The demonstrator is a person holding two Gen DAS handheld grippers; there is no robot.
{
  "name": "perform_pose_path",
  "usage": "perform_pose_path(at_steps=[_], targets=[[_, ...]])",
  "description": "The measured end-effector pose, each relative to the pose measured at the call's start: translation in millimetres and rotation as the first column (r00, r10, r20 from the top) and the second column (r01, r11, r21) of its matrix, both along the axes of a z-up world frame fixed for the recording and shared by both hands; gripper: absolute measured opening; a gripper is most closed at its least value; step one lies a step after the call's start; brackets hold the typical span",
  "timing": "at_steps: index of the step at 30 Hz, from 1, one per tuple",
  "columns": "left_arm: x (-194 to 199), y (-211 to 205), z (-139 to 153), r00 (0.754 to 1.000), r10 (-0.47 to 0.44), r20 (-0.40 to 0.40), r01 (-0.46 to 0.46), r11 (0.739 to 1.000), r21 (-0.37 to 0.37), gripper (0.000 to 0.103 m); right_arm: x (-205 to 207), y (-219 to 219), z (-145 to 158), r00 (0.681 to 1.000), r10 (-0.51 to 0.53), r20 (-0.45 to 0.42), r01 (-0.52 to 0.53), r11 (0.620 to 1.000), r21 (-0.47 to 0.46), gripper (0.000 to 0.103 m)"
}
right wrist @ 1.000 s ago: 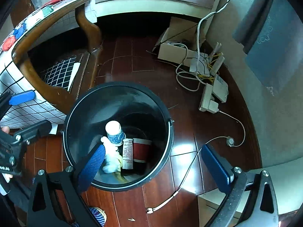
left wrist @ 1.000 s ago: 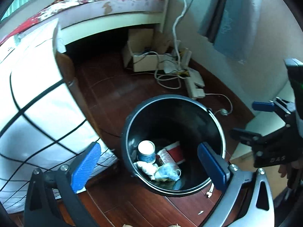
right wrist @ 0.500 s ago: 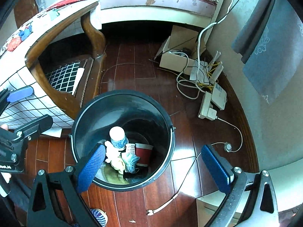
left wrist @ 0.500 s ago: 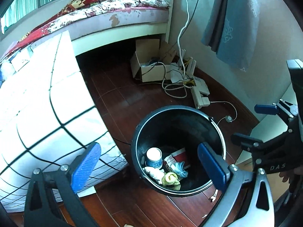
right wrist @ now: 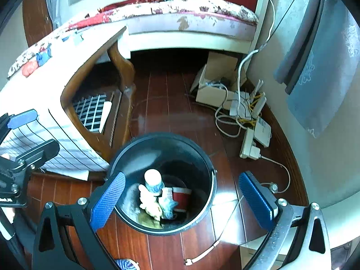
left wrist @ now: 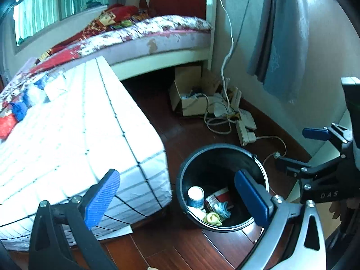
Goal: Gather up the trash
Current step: 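Move both open tools back over the table toward the remaining items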
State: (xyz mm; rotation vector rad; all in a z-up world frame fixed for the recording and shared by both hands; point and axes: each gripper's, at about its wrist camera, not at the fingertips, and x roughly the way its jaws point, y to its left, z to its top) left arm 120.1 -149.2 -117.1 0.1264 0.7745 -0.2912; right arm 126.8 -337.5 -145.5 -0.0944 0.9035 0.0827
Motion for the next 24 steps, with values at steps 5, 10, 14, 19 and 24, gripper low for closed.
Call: perform_pose_path(at_steps=[5,10,14,19,24], targets=[[-2,23,19,0.998,0.051,0.046,-0.051,0.999,-0.002,0.102,2,15,15,0.999,0.019,0.050,-0.020,0.999,0.026,0.102],[1,47,28,0.992,0.104,0.068,-0.105,0.995,0.000,0.102,9,43,29,0.995,0.048,0.089,-0.052,0.998,0.038,0.102],[2,70,34,0.986,0.144,0.080,-0.144,0.990,-0.003,0.102,16,70,40,0.990,0.080,0.118,-0.086,0.995,0.047,0.102],[3,107,35,0.973,0.212,0.086,-0.211,0.977,-0.020,0.102,26,109,50,0.981,0.130,0.144,-0.138,0.989,0.049,0.102],[4,150,32,0.955,0.287,0.080,-0.285,0.958,-0.031,0.102,37,157,57,0.968,0.193,0.158,-0.204,0.978,0.053,0.102]])
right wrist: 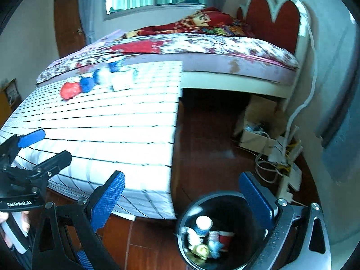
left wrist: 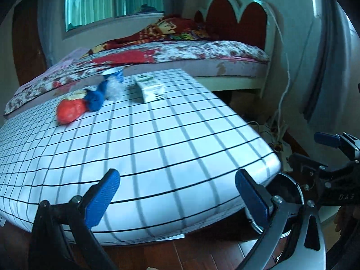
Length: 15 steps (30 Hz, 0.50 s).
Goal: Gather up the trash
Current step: 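Move both open tools back over the table toward the remaining items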
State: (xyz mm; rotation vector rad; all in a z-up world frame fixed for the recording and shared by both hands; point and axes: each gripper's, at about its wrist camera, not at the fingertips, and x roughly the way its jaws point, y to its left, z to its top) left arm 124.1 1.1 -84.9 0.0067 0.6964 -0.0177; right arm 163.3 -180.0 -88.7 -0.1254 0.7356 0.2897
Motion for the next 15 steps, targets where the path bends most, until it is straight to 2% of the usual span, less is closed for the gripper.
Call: perform_pose_path(at_steps=[10,15], targets=[[-6,99,-3,0.985,0.172,-0.006,-0.172,0.985,-0.012,0.102,23,93,1,0.994,0.105,0.018,-0.105,0.994,0.015,0.102],[-1,142,-3,0.969,0.246,-0.008,-0.246,0.969,-0.011,0.102,38,126,5,0.994,0.110,0.028,-0.112,0.991,0.074,0.102]])
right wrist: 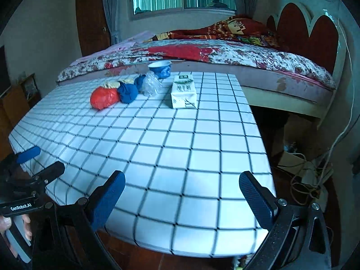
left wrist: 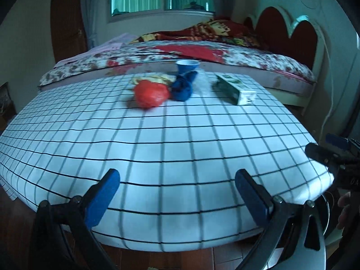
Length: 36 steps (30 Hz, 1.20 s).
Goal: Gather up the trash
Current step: 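Move both open tools back over the table toward the remaining items, then grasp the red plastic bag with the left tool while the right tool grasps the milk carton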
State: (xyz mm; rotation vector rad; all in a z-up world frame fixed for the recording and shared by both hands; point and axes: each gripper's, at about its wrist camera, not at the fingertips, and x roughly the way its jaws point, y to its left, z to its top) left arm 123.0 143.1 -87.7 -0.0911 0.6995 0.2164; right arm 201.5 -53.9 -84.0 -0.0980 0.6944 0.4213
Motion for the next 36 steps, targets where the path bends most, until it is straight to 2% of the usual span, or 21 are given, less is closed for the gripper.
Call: perform_pose_path(at_steps=[3,11,14,18,23,27,36], targets=[[11,18,0,1.000,0.027,-0.006,-0.027,1.000,0.003,0.102,13,20,5,1.000,0.025,-0.001,-0.025,1.000,0.017,0.102],[60,52,4,0.999,0.038,-0.009,-0.038,0.999,0.013,0.101,78,56,5,1.000,0.021,-0.013,-0.021,0.998,-0.061,0.102],[84,60,3,0.999,0.039,-0.007,-0.039,0.999,0.013,0.095,110,59,1,0.999,-0.005,-0.035,0.002,0.997,-0.079,0.102],[122,71,-3,0.999,0.026,-0.023,-0.026,0.999,-0.021,0.093,153,60,-7,0.996,-0.026,-0.080,0.021,0.998,-0.064,0.102],[157,78,-10,0.998,0.022,-0.057,-0.024,1.000,-0.019,0.089,187,71,-19,0.993,-0.018,-0.117,0.007,0.996,-0.086,0.098],[172,81,-14,0.997,0.028,-0.074,-0.029,1.000,-0.009,0.089,204,78,-26,0.990,-0.008,-0.140,-0.005,0.996,-0.091,0.095],[188,84,-22,0.994,0.019,-0.110,-0.019,1.000,-0.006,0.081,216,88,-30,0.988,0.009,-0.156,-0.024,0.995,-0.096,0.081]])
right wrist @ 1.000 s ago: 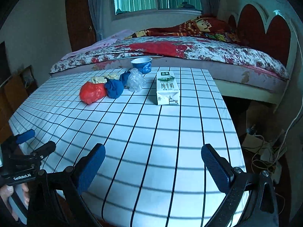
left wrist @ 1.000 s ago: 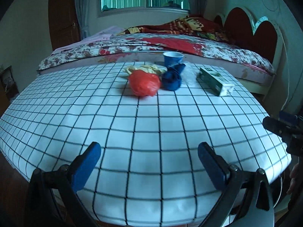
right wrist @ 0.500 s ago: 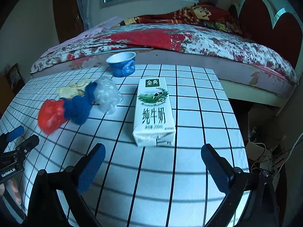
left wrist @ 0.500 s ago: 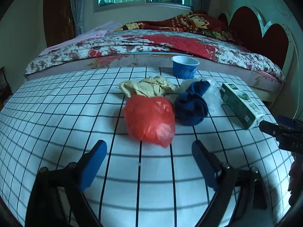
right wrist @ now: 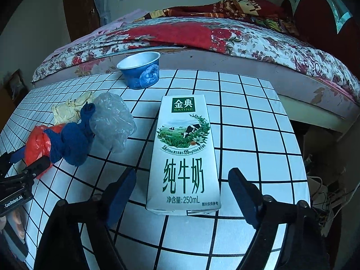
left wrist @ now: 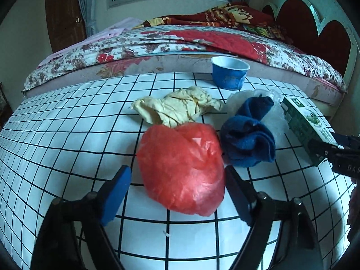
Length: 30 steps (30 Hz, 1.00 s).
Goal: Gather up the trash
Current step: 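Grasp the red plastic bag with the left tool while the right tool grasps the milk carton, then lift the red bag and milk carton and carry them over the bin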
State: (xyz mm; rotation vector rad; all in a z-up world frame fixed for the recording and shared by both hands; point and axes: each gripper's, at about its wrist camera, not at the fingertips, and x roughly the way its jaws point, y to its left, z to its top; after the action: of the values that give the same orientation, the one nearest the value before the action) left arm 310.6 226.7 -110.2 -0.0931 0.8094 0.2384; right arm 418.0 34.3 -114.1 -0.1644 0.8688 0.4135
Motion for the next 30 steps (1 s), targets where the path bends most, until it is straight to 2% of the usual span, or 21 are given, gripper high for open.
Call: perform_pose_path(at_steps=[4,6,9,12,19,30], targets=[[4,2,-5,1.000,-0.011,-0.023,0.010,1.000,-0.019,0.070,3,2,-4,1.000,0.001,-0.022,-0.001,1.000,-0.005,0.068],[5,3,-7,0.999,-0.019,-0.035,0.018,0.999,-0.032,0.054,5,1,-7,0.999,-0.003,-0.032,0.003,1.000,-0.012,0.060],[4,4,-9,0.998,-0.031,-0.046,0.028,0.998,-0.056,0.038,3,-1,-7,0.999,0.000,-0.037,0.000,1.000,-0.021,0.058],[-2,4,-7,0.998,-0.041,-0.044,0.038,0.997,-0.065,0.028,-2,-4,-7,0.999,0.000,-0.043,-0.001,1.000,-0.025,0.058],[-29,5,2,1.000,-0.029,-0.010,0.028,0.999,-0.041,0.024,-27,-17,3,1.000,0.009,-0.007,-0.009,1.000,-0.019,0.056],[-103,-20,27,0.995,-0.023,0.097,0.023,1.000,0.004,0.024,-109,-53,42,0.995,0.012,0.102,-0.017,0.999,0.045,0.056]])
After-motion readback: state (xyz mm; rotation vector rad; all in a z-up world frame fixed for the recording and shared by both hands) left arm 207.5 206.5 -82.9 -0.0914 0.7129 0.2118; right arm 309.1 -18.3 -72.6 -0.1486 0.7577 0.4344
